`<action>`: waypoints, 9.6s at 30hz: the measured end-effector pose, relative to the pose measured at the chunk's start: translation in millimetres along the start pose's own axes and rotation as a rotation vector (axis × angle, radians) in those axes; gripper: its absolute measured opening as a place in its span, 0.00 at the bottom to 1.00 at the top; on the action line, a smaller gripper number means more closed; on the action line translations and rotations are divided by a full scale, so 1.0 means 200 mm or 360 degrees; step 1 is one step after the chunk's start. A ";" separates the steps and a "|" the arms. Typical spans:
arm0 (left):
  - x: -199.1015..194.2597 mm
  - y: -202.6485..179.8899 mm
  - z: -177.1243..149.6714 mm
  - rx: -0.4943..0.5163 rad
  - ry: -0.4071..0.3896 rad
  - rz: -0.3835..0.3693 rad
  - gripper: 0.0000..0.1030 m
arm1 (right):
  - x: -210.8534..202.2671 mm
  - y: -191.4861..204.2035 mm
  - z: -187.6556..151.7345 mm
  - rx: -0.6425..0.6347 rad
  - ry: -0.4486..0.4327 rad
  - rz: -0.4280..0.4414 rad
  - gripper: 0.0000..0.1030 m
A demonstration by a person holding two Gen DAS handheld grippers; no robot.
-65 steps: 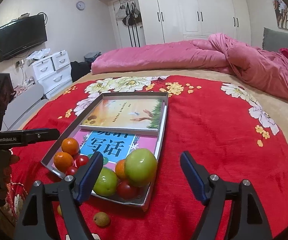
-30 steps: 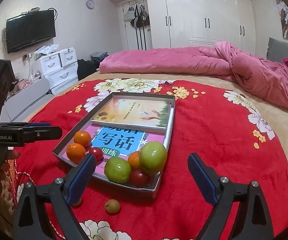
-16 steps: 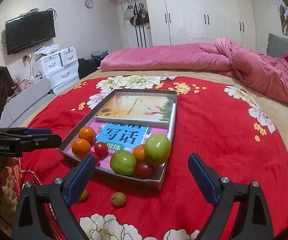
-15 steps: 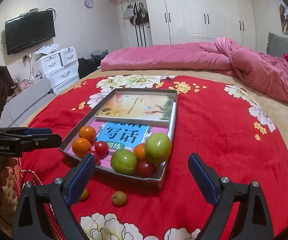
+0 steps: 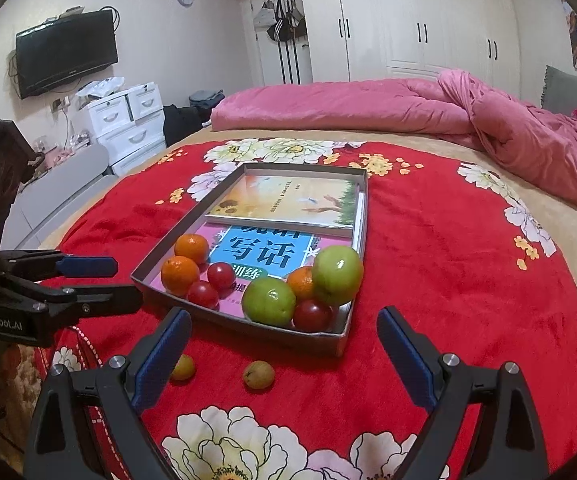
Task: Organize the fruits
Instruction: 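Withdraw both open tools from the tray toward the two brown kiwis, then grasp a small brown kiwi with the left tool while the right tool grasps the other kiwi, then lift and carry both held kiwis over the grey tray, then lower both kiwis into the tray beside the tangerines, then open both tools to release the kiwis in the tray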
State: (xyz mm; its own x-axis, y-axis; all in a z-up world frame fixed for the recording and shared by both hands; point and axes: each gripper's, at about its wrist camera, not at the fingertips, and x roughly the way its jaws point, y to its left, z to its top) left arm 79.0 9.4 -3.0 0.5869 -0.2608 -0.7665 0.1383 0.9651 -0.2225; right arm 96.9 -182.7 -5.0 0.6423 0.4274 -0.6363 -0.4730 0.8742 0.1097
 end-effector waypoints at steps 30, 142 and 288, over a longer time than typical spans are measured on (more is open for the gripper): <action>0.06 -0.04 -0.14 0.0033 0.0164 -0.0019 0.77 | -0.02 0.08 -0.05 -0.0080 0.0099 0.0019 0.91; 0.09 0.31 0.07 -0.0091 -0.0107 0.0161 0.27 | 0.17 0.19 0.03 -0.0173 0.0108 0.0317 0.24; 0.19 0.31 0.08 -0.0135 -0.0075 0.0049 0.38 | 0.41 0.37 0.09 -0.0279 0.0132 0.0290 0.50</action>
State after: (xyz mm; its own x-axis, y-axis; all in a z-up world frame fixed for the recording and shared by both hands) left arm 123.3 59.1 -36.7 0.6269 -0.2278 -0.7450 0.0529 0.9666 -0.2509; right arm 124.8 -78.3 -35.1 0.4886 0.5477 -0.6792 -0.6785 0.7279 0.0988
